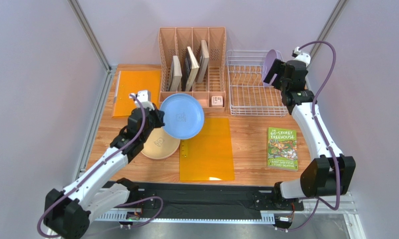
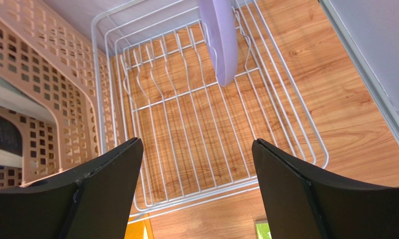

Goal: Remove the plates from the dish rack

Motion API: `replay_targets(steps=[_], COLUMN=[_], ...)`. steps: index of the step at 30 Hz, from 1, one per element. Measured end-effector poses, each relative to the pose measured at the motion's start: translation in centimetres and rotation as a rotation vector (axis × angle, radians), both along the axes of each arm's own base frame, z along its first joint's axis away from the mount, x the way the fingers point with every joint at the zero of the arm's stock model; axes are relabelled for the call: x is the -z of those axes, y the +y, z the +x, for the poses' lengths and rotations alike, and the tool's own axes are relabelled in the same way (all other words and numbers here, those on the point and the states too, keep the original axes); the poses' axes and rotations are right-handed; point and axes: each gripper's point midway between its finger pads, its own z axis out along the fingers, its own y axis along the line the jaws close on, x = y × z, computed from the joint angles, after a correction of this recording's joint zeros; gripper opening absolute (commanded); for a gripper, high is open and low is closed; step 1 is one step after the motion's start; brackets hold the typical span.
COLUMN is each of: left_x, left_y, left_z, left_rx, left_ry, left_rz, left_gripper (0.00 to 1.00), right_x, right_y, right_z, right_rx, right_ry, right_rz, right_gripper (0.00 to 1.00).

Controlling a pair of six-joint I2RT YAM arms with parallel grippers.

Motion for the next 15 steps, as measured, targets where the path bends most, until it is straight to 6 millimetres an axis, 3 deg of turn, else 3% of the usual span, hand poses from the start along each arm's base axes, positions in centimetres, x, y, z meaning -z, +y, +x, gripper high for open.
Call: replay_targets(steps=[4,6,10,15], left_x=[5.1,6.7,6.8,6.0], left_y=[4.4,6.2,8.7,10.7], left_z=[-3.6,-5.1,-6.6,-7.3], left_rx=[-0.140,-0.199,-0.299,-0.401], left_ry=[0.082,0.104,0.083,0.031], left_rz=[0.070,0.095,0.096,0.075], left_gripper=[0.00,0.00,0.00,0.00], right_x=[0.3,-0.1,-0.6,0.3], right_y=[-0.6,-0.9,-1.8,-2.3], right_z=[1.5,2.6,3.9,4.6], right_rx=[0.024,0.032,0.054,0.063], right_ry=[0.026,0.024,0.023,0.047], right_rz=[-0.019,-0.027,-0.039,-0.040], right_gripper=[0.86,0.86,0.85,0.85])
